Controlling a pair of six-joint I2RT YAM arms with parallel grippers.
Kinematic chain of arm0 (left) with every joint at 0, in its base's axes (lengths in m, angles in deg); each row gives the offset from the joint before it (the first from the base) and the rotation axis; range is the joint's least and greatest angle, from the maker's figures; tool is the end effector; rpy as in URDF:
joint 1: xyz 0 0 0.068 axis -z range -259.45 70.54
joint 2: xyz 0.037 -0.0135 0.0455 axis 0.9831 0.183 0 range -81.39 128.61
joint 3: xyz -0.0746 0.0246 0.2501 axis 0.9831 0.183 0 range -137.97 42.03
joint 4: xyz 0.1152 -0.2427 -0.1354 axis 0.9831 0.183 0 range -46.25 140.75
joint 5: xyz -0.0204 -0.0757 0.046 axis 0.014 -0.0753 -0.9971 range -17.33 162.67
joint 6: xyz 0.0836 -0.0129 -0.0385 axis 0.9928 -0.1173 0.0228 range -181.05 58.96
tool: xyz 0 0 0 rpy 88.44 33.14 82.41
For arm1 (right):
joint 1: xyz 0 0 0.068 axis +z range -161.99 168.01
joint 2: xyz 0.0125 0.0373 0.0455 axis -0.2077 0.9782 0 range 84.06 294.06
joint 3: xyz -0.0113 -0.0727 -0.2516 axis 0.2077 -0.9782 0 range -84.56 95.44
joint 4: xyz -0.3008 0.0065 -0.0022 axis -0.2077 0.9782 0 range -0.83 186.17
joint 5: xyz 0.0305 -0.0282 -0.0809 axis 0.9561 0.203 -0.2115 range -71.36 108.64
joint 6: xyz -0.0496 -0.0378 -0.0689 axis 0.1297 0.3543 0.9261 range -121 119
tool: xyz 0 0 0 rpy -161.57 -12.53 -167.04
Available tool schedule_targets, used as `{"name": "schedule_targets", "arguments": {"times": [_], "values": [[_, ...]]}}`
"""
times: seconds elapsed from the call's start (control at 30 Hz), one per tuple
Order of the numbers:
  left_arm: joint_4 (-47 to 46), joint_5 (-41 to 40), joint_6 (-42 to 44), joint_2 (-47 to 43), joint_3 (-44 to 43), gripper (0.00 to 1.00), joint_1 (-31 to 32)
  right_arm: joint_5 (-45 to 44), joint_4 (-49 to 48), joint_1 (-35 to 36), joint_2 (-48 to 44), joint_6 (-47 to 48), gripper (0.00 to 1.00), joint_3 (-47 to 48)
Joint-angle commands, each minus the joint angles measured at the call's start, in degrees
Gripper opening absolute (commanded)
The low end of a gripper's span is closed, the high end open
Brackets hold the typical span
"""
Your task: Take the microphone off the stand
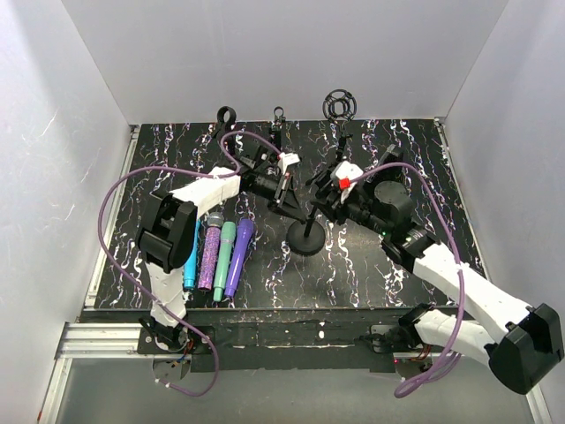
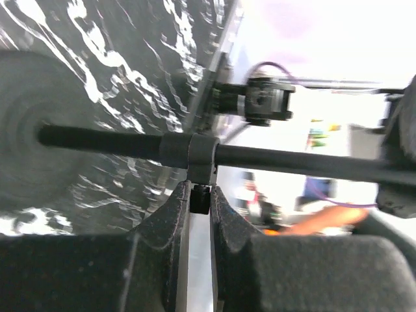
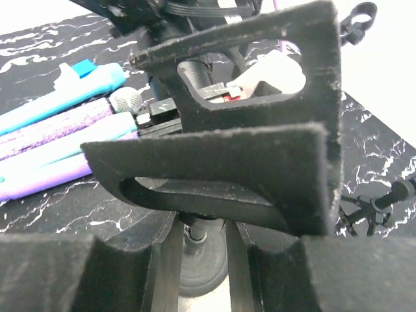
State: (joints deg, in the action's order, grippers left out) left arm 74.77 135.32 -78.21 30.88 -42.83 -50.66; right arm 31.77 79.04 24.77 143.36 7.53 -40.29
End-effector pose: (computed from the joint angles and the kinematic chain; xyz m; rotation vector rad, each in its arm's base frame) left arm 0.3645 -0.2852 0.1731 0.6955 2.4946 -1.7118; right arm 0.2595 0.2176 0.3013 -0.8084 1.4781 0.5620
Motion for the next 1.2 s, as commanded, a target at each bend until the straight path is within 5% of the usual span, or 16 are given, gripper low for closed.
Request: {"name": "schedule_targets", "arguments": {"times": [0.0,0.07,0.2,0.33,0.5,0.6,0.7,0.83,1.17], "values": [[-11.5,17.2,-31.2,0.4,7.3,0.0,-0.9,6.3,2.4,0.6,-2.7,4.6,0.01,-3.7],[-17.1,21.0,-40.2,1.4,10.2,0.03,-0.9,5.9,2.2,0.6,-2.6,4.7,0.01,-3.6],[-14.1,19.5,-33.5,1.1,6.5,0.06,-1.2,4.5,1.3,0.6,-1.4,4.5,0.01,-2.7],[8.3,10.8,-7.7,0.1,-3.3,0.36,-3.7,3.0,0.6,0.5,0.5,2.3,0.01,-1.3],[30.4,-2.2,26.6,-0.2,-14.1,0.44,-3.7,1.3,0.6,0.4,2.5,-1.8,0.01,0.5],[20.3,-10.3,34.6,-9.0,-6.1,0.44,-3.6,0.3,1.5,0.3,3.3,-4.5,0.01,1.8],[-4.6,-19.1,41.5,-24.1,13.4,0.5,-2.1,0.4,1.3,0.0,3.8,-6.2,0.01,2.4],[-34.4,-30.6,62.2,-38.1,34.3,0.48,4.7,-0.6,1.2,-0.5,4.8,-8.1,0.01,2.8],[-39.7,-33.3,75.1,-34.9,37.2,0.43,12.0,-1.8,1.2,-1.1,5.1,-7.9,0.01,2.9]]}}
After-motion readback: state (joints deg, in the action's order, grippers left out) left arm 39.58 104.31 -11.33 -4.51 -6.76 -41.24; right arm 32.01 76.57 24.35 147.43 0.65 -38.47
